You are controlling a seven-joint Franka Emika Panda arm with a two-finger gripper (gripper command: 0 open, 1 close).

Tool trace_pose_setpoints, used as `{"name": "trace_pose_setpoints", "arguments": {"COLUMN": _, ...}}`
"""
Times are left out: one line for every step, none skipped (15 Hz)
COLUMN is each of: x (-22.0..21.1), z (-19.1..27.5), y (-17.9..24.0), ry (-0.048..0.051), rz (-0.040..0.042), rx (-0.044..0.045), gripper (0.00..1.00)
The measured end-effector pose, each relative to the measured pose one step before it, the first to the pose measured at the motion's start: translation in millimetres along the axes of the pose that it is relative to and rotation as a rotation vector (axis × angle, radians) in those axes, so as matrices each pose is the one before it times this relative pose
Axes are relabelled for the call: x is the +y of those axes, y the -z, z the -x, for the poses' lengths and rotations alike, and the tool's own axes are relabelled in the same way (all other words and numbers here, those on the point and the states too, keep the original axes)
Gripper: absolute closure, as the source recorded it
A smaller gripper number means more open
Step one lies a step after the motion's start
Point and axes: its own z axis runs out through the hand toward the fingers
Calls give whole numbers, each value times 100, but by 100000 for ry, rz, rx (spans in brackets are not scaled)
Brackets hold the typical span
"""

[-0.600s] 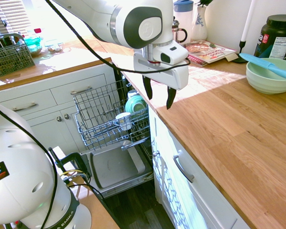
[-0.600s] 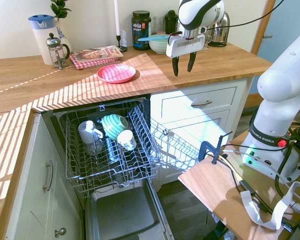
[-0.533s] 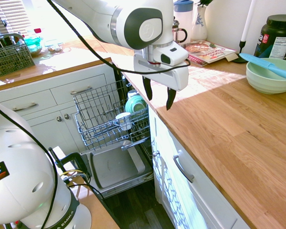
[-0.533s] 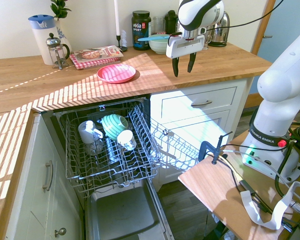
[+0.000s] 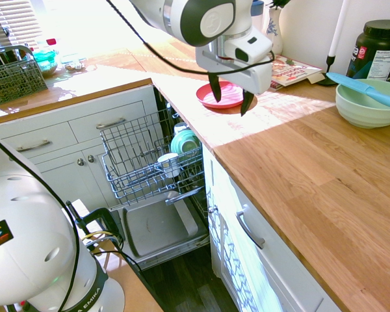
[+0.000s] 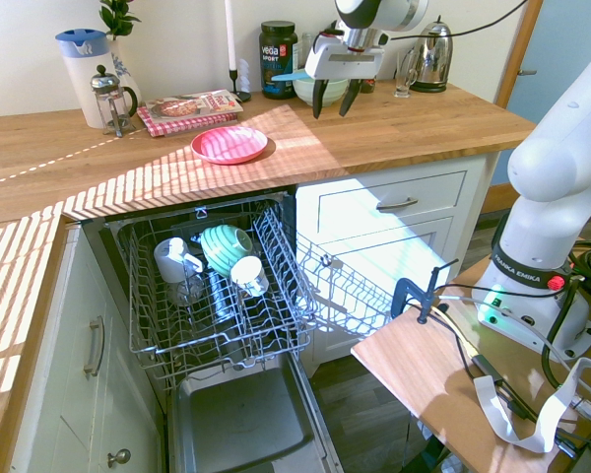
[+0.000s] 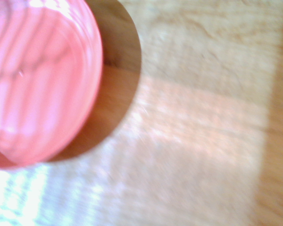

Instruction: Put the plate in the dishwasher

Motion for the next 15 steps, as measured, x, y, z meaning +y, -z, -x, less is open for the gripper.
{"name": "trace_pose_setpoints", "arguments": {"x": -1352, "z": -1172, "y": -984, "ry": 1058, "rz": -4198, "rx": -2468, "gripper": 0}}
{"name": "trace_pose_setpoints", "arguments": {"x": -1199, "z": -1107, "y": -1205, "ry": 926, "rz": -2732, "rx": -2457, "gripper": 0}}
{"name": "trace_pose_setpoints", "arguments": {"x": -1174, "z": -1078, "y": -1208, "ry": 812, "rz": -2058, "rx": -1813, "gripper": 0}}
{"name": "trace_pose_setpoints", "arguments": {"x": -1150, "z": -1063, "y": -1194, "ry": 790, "rz": -1150, "rx": -1288, "gripper": 0}}
{"name": "trace_pose_setpoints", "arguments": {"x": -1135, "z": -879, "y": -1081, "ry": 917, "rz": -404, "rx": -1401, "gripper": 0}}
{"name": "trace_pose_setpoints", "arguments": {"x": -1128, "z": -614, "y": -854, "ry": 933, "rz": -69, "rx": -1452, "gripper": 0}}
{"name": "trace_pose_setpoints", "arguments": {"x": -1156, "z": -481, "y": -794, "ry": 1088, "rz": -78, "rx": -1498, "gripper": 0}}
{"name": "trace_pose_setpoints", "arguments": {"x": -1075, "z": -270, "y": -793, "ry": 1404, "rz": 363, "rx": -1992, "gripper": 0}}
{"name": "trace_pose_setpoints", "arguments": {"x": -757, "z": -134, "y": -784, "ry": 1849, "rz": 1494, "rx": -2948, "gripper": 0}}
{"name": "trace_pose_setpoints", "arguments": {"x": -614, "z": -101, "y": -648, "ry": 1900, "rz": 1634, "rx": -2957, "gripper": 0}}
{"name": "trace_pose_setpoints", "arguments": {"x": -458, "z": -75, "y": -603, "ry": 1686, "rz": 1650, "rx": -2408, "gripper": 0}}
{"name": "trace_pose_setpoints", "arguments": {"x": -243, "z": -113, "y": -542, "ry": 1271, "rz": 1886, "rx": -1952, "gripper": 0}}
{"name": "trace_pose_setpoints", "arguments": {"x": -227, "z": -95, "y": -575, "ry": 1053, "rz": 1648, "rx": -1601, "gripper": 0}}
{"name": "trace_pose_setpoints", "arguments": {"x": -350, "z": -106, "y": -494, "ry": 984, "rz": 1136, "rx": -1262, "gripper": 0}}
{"name": "trace_pose_setpoints", "arguments": {"x": -368, "z": -132, "y": -407, "ry": 979, "rz": 816, "rx": -389, "gripper": 0}}
